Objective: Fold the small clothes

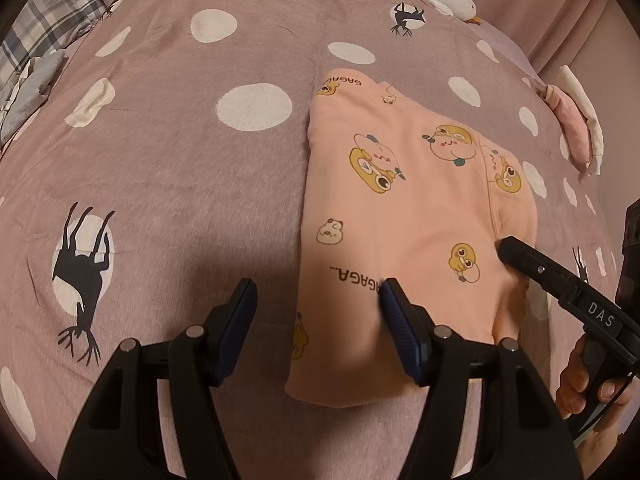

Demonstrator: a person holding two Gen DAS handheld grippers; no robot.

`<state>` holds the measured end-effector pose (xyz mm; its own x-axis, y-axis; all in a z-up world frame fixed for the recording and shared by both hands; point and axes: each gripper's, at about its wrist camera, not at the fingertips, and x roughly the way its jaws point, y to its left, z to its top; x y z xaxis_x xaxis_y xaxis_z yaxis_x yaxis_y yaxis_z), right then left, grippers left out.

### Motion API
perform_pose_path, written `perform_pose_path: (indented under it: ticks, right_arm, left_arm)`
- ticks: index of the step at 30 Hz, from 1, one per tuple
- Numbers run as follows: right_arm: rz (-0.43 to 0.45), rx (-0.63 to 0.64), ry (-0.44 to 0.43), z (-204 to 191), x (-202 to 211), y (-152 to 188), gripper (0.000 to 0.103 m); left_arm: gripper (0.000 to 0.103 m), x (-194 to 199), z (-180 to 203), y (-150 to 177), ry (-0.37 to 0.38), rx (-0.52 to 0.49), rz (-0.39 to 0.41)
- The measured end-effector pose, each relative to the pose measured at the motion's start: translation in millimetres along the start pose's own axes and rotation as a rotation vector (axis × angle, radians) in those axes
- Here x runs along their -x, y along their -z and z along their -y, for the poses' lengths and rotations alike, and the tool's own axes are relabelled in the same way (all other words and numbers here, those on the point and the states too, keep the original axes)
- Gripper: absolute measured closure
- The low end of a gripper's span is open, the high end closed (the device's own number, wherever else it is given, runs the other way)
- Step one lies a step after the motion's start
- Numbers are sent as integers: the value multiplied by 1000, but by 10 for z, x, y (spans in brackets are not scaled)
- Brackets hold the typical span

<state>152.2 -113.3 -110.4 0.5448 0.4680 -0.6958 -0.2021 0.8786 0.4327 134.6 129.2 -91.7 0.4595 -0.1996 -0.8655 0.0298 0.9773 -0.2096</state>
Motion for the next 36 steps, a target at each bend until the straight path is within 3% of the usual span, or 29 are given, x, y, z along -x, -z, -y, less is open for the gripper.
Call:
perform_pose_path:
  ticks: [36]
  right_arm:
    - [-13, 1, 8, -11, 41, 89, 72]
  left_arm:
    - [38, 36, -18, 43, -17, -2, -4]
